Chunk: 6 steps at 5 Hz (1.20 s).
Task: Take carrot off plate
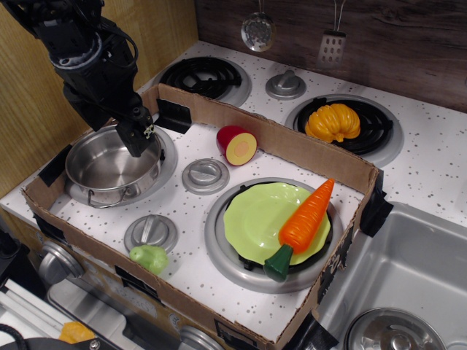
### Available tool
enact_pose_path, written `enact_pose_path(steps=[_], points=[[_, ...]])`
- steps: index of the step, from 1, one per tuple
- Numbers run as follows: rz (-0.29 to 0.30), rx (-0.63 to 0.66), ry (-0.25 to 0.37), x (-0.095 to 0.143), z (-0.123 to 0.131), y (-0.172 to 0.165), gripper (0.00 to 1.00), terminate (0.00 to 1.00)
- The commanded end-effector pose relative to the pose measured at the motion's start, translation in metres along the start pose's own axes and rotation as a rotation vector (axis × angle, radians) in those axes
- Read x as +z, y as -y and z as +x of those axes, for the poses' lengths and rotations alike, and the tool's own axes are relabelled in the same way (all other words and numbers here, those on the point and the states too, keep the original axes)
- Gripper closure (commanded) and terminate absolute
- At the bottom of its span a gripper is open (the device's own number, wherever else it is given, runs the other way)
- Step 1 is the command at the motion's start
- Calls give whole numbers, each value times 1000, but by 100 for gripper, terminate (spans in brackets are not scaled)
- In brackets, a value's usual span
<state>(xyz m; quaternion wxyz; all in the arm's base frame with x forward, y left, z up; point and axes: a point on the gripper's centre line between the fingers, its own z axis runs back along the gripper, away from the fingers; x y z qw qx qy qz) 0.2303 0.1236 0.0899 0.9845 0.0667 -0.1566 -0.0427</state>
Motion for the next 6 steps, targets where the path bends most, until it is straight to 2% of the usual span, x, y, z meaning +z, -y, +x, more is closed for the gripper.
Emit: enact_pose_path(steps=[1,3,4,6], points=[[0,0,0,0,0,0,0,0],[92,50,-21,54,24,28,0,0],[66,118,-5,65,33,65,0,0],[-98,172,20,46,46,126,0,0]])
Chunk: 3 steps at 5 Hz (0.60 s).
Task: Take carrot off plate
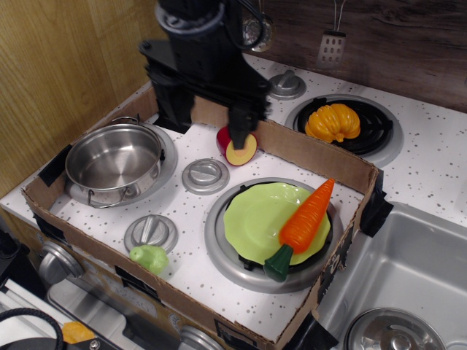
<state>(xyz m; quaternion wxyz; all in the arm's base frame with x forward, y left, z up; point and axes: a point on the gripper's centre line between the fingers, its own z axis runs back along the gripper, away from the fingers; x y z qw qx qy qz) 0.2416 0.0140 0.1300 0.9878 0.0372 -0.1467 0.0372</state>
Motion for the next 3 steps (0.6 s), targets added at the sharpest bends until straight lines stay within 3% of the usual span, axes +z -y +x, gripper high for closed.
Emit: enact_pose_path(steps=[1,3], points=[[-72,11,58,-21,-2,40,0,0],[-84,23,57,-46,-3,63,0,0]])
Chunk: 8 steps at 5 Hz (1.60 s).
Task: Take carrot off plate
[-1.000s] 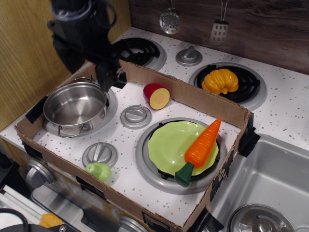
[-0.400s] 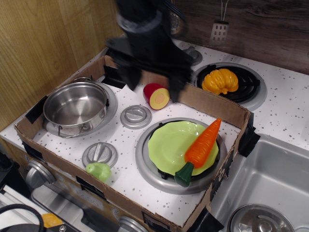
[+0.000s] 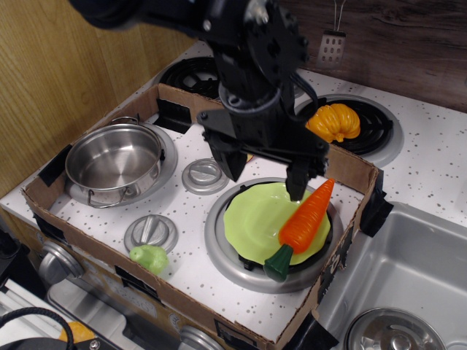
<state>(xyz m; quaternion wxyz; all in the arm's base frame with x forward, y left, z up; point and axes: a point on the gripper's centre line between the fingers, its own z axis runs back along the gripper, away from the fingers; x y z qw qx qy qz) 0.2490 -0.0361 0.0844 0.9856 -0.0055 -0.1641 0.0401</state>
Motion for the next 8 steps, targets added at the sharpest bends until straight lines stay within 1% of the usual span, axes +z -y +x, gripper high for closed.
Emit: enact_pose_path(steps=[1,2,3,4,5,6,7,8], points=[[-41,45,11,-22,8,17,0,0],[-67,56,12,-31,8,21,0,0],[-72,58,28,-42,-4,19,0,0],[-15,89,-5,-56,-11,15,0,0],[-8,98,-16,-61,-12,14,0,0],[7,110,-41,-64,-11,14,100,0],[18,101,-45,-58,-6,15,100,0],[23,99,-64,-49,2,13,100,0]])
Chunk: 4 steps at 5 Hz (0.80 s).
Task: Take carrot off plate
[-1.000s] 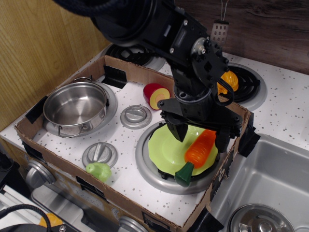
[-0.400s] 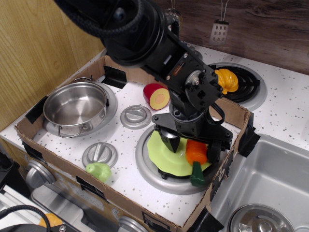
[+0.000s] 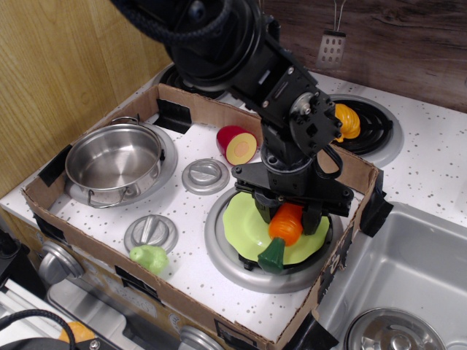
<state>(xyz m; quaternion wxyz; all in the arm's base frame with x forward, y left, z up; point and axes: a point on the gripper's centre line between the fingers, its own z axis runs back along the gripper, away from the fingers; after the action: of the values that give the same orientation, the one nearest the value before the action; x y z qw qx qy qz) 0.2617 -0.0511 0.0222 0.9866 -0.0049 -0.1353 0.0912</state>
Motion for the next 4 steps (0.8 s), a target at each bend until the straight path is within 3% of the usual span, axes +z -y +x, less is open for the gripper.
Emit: enact_pose_path(steps=[1,2,3,4], points=[[21,-2,-18,27,17,-5,100,0],[35,-20,-25,42,25,-15,100,0],[82,-43,6,54,35,-37,100,0],[54,53,5,56,54,-70,100,0]])
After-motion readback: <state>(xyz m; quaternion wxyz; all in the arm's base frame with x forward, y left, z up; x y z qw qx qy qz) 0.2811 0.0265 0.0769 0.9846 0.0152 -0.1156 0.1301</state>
